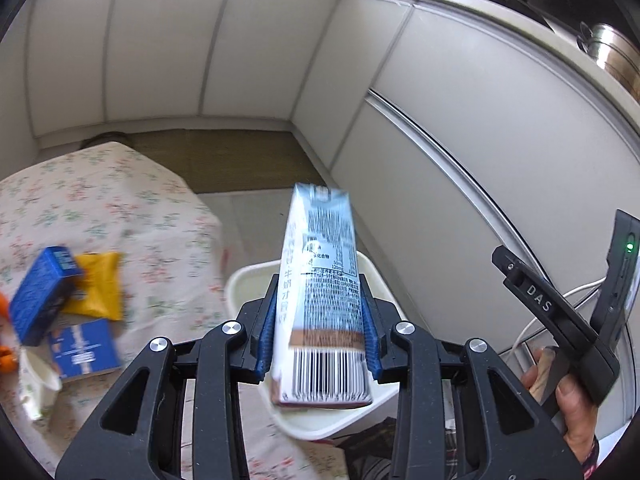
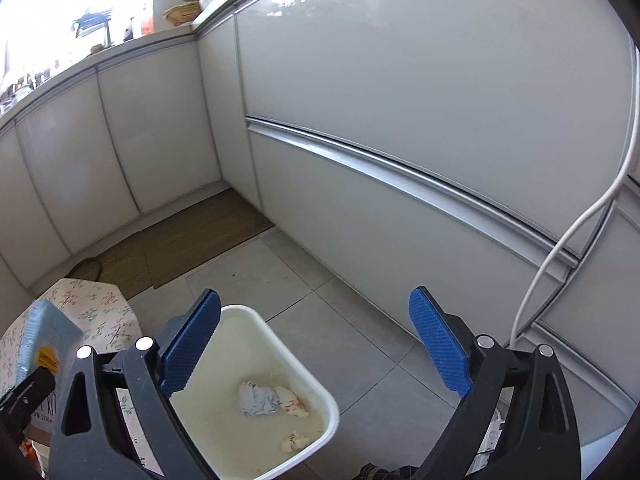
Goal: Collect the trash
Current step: 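Move both tools over the white bin and release carton and tissue, then bring both tools back over the table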
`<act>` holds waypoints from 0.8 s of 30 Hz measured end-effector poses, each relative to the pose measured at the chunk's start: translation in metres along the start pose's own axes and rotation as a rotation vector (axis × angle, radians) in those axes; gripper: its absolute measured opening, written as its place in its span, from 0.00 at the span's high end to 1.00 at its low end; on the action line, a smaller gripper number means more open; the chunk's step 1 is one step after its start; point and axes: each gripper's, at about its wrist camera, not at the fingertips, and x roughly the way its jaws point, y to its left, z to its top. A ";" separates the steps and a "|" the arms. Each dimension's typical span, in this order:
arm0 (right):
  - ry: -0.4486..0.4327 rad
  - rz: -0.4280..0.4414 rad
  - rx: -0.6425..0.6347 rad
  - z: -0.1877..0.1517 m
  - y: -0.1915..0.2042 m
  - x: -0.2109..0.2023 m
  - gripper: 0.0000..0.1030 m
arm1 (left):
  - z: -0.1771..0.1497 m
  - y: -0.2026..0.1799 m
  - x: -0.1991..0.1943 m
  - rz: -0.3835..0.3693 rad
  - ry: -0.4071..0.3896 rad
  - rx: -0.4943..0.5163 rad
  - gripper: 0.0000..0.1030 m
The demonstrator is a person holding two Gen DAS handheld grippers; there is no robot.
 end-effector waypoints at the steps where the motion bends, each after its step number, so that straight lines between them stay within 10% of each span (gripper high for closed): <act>1: 0.002 -0.006 0.004 0.001 -0.003 0.001 0.10 | 0.001 -0.004 0.006 -0.009 0.009 0.002 0.67; 5: 0.026 -0.023 0.024 0.003 -0.012 0.010 0.10 | 0.002 -0.017 0.030 -0.022 0.052 0.011 0.56; 12: 0.030 -0.030 -0.017 0.002 -0.007 0.014 0.07 | 0.003 -0.011 0.027 0.105 0.001 0.003 0.07; 24: -0.035 0.003 -0.142 -0.014 0.044 -0.006 0.07 | 0.001 0.032 -0.009 0.336 -0.100 0.010 0.07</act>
